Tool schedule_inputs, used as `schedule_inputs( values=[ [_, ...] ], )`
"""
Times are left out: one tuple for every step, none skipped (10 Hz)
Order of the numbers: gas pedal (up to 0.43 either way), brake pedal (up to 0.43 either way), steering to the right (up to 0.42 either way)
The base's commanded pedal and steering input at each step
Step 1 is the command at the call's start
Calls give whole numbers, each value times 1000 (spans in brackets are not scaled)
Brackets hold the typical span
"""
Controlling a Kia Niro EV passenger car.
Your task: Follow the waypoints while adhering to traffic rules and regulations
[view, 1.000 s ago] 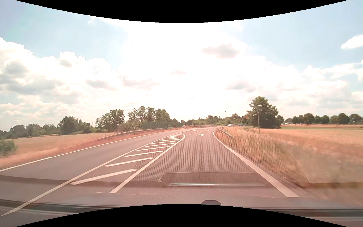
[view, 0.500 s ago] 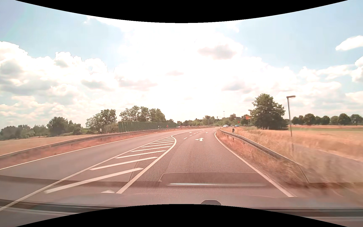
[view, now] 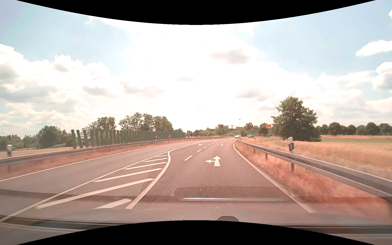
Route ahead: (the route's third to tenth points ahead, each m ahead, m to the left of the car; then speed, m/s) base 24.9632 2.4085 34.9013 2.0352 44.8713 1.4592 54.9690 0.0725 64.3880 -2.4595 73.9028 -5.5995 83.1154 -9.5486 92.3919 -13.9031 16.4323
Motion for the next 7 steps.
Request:
schedule_inputs(
  values=[
    [79,0,9],
    [98,0,10],
    [98,0,10],
    [110,0,12],
    [110,0,13],
    [110,0,15],
    [110,0,16]
  ],
)
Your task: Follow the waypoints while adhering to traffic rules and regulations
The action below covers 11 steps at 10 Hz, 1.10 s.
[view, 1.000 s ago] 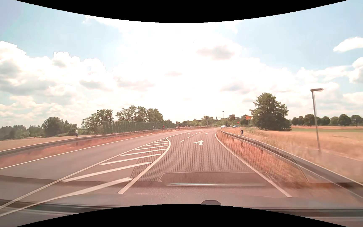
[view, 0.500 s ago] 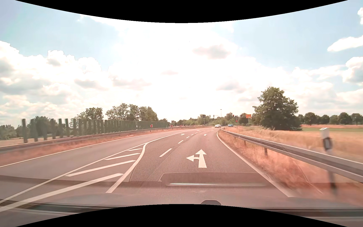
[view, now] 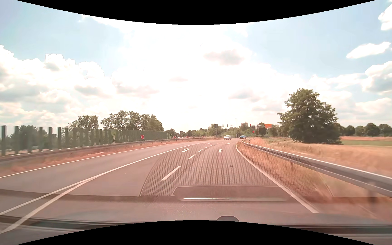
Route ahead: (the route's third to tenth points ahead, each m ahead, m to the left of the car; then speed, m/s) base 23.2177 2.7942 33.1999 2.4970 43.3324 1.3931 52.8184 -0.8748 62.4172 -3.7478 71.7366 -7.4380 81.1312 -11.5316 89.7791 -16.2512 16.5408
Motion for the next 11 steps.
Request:
schedule_inputs(
  values=[
    [118,0,18],
    [118,0,19],
    [130,0,20],
    [130,0,20],
    [138,0,20],
    [138,0,20],
    [150,0,20],
    [150,0,21],
    [150,0,20],
    [150,0,20],
    [150,0,21]
  ],
)
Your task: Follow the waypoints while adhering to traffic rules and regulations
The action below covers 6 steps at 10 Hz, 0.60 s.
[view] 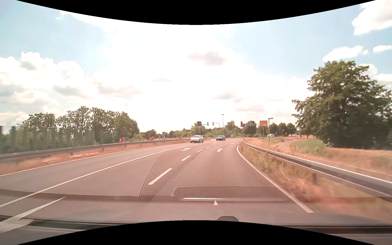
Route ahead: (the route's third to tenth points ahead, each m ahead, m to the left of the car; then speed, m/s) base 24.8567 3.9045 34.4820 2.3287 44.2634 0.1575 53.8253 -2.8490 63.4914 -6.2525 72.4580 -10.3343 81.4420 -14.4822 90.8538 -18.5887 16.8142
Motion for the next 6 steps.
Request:
schedule_inputs(
  values=[
    [150,0,21],
    [150,0,21],
    [150,0,23],
    [150,0,24],
    [150,0,25],
    [150,0,25]
  ],
)
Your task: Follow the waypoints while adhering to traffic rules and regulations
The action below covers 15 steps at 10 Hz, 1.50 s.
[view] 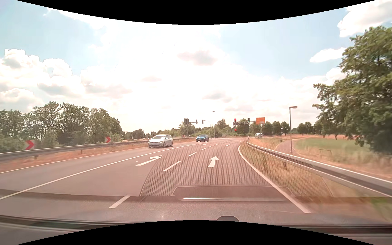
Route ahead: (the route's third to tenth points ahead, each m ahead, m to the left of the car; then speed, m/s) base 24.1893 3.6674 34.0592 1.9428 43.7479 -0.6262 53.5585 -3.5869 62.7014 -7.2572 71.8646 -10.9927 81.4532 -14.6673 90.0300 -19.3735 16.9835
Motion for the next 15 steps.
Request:
schedule_inputs(
  values=[
    [150,0,26],
    [150,0,28],
    [150,0,30],
    [150,0,30],
    [150,0,30],
    [150,0,30],
    [150,0,30],
    [150,0,30],
    [150,0,30],
    [150,0,31],
    [150,0,31],
    [150,0,31],
    [150,0,31],
    [150,0,31],
    [150,0,31]
  ],
)
